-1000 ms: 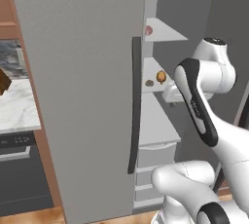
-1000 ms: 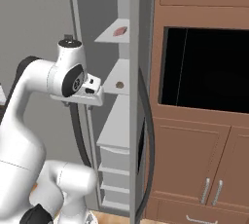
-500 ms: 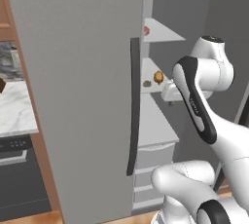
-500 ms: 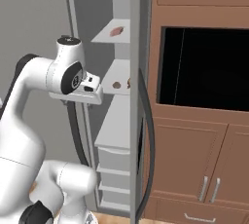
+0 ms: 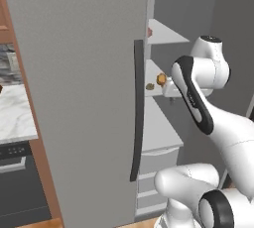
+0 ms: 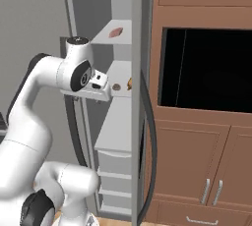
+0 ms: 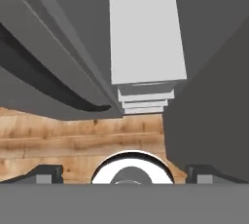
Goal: Take the garlic, chicken drumstick, and steak from the freezer and place them in the bowl on the counter.
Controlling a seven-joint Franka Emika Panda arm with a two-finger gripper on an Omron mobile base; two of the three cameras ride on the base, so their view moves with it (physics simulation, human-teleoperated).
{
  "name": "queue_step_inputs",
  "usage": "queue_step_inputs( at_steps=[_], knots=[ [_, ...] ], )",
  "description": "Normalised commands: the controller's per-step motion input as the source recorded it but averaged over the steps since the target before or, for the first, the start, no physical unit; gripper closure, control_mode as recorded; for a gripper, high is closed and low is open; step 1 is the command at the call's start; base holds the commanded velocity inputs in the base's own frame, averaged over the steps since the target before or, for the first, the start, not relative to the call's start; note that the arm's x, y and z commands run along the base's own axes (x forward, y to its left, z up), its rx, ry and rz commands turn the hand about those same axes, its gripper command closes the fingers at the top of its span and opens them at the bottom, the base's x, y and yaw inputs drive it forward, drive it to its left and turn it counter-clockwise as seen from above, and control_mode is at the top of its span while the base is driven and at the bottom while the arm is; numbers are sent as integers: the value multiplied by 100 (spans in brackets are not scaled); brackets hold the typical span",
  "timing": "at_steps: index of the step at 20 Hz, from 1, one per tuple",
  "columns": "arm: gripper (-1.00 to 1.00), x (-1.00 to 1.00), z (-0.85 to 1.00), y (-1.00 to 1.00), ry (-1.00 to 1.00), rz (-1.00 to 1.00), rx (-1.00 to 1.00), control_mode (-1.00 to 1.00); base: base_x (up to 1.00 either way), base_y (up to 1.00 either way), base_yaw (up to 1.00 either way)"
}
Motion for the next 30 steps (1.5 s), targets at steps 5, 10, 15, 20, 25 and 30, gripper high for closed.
queue_step_inputs(
  at_steps=[5,10,15,20,25,30],
  knots=[
    [-100,100,0,-40,-5,-14,0,-100,0,0,0],
    [-100,95,0,-22,-15,-15,0,-100,0,0,0],
    [-100,61,0,-1,-25,-16,0,-100,0,0,0],
    [-100,11,-11,0,-34,-15,1,-100,0,0,0],
    [-100,8,-6,0,-22,-13,3,-100,0,0,0],
    [-100,53,-6,-11,0,-7,0,-100,0,0,0]
  ],
)
